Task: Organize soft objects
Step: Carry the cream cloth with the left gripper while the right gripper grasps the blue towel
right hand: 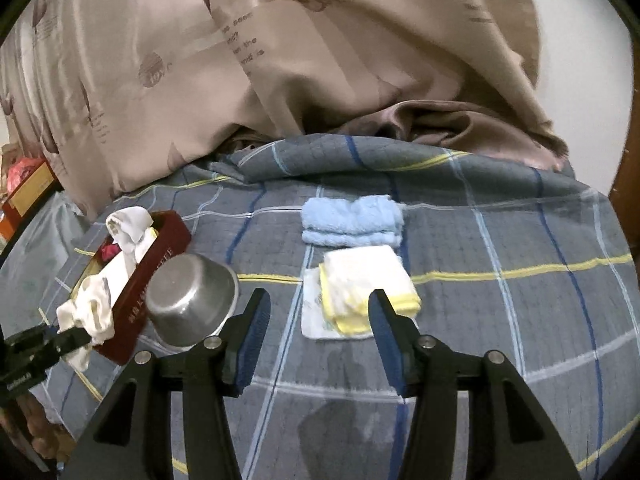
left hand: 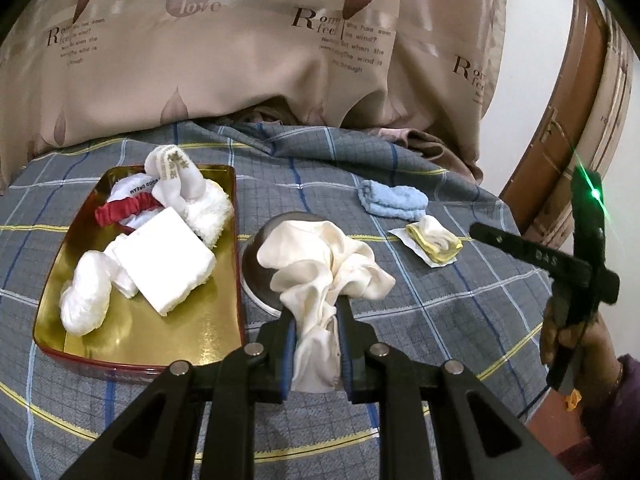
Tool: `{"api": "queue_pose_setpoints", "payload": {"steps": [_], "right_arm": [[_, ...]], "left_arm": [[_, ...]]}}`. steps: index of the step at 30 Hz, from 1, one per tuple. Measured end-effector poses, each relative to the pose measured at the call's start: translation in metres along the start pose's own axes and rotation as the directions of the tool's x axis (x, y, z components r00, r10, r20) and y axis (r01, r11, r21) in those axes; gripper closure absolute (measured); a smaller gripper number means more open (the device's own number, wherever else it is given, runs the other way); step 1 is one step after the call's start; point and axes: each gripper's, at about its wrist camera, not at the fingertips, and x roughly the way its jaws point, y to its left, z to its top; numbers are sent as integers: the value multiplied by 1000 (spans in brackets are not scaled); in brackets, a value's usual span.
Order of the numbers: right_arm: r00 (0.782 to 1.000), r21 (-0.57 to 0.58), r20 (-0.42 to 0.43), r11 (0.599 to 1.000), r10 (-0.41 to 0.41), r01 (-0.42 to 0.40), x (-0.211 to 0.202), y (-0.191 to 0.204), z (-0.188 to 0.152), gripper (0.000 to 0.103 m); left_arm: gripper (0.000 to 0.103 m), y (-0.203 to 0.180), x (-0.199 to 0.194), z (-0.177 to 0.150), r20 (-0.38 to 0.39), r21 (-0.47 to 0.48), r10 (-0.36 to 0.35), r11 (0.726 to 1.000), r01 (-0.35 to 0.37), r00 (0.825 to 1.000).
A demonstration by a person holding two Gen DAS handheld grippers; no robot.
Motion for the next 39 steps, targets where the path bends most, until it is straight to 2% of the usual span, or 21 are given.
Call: {"api": "queue_pose_setpoints", "payload": {"steps": [2,4,7,12,18,22,26,28,31,34,39], "right_arm": [[1000,-43,-30,999,6,-7,12,5,10,54],[998,-138,-58,990,-6,-2,25,14,22,54],[993,-270,-121,963,-10,-23,48,25,42,46],[978,-485,-195,874,-75,-29,86,37,59,45],[947,-622,-284,780,-151,-62,133,39,58,45],[942,-667,-279,743,-185,-51,151,37,60,45],[929,-678,-302,734,-215,-51,169,27,69,48],[917,-665,-334,744,-216,-67,177,22,73,52],[912,-665,-348,743,-216,-78,184,19,78,64],[911,-670,-344,740,-228,-68,187,17,82,78],[922,-651,-314,758,-228,-34,182,17,88,86]], "left_arm": [[85,0,1,0,-1,0,-3,1000,3,1000],[85,-1,2,-1,-5,0,-4,1000,4,1000],[85,-2,2,-2,-8,3,-1,1000,1,1000],[85,-4,0,1,-1,2,-10,1000,10,1000],[85,-10,1,1,-5,18,-8,1000,8,1000],[85,-12,4,0,-16,24,-5,1000,6,1000],[85,-12,5,0,-24,24,-5,1000,6,1000],[85,-11,6,0,-24,18,-6,1000,6,1000],[85,-9,8,0,-29,14,-5,1000,5,1000],[85,-5,11,-1,-36,0,-4,1000,4,999],[85,-2,13,-2,-44,-8,4,1000,-4,999]]}}
